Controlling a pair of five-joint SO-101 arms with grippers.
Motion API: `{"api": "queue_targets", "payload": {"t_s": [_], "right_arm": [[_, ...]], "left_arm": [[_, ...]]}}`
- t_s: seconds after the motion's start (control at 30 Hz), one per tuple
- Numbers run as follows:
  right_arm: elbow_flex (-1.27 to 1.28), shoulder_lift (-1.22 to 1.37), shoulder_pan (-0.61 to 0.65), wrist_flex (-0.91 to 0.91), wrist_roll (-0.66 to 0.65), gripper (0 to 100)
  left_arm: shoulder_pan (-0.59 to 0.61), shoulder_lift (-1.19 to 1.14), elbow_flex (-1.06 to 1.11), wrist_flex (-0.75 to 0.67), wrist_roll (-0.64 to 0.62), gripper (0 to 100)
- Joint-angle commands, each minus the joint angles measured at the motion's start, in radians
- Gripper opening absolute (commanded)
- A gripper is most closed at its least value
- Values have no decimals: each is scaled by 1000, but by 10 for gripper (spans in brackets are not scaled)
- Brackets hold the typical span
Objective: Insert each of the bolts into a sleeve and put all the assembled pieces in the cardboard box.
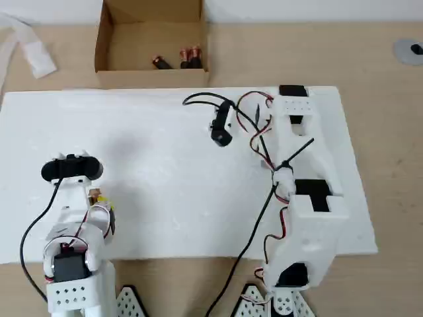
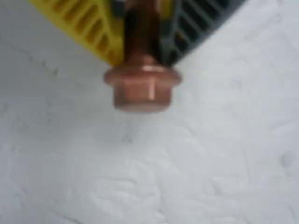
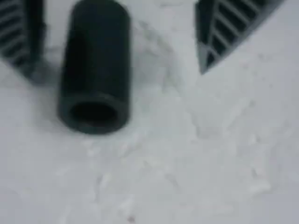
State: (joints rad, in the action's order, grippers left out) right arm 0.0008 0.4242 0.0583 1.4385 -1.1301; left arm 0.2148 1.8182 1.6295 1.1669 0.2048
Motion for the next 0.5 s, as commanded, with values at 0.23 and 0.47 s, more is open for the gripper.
{"api": "queue_targets", "payload": {"t_s": [0.23,0.47], "right_arm": [[5,19,24,17,-8,64],[4,21,24,12,26,9]], "left_arm": [[15,5,-5,-12,6,9],[15,5,-5,-12,6,9]]}}
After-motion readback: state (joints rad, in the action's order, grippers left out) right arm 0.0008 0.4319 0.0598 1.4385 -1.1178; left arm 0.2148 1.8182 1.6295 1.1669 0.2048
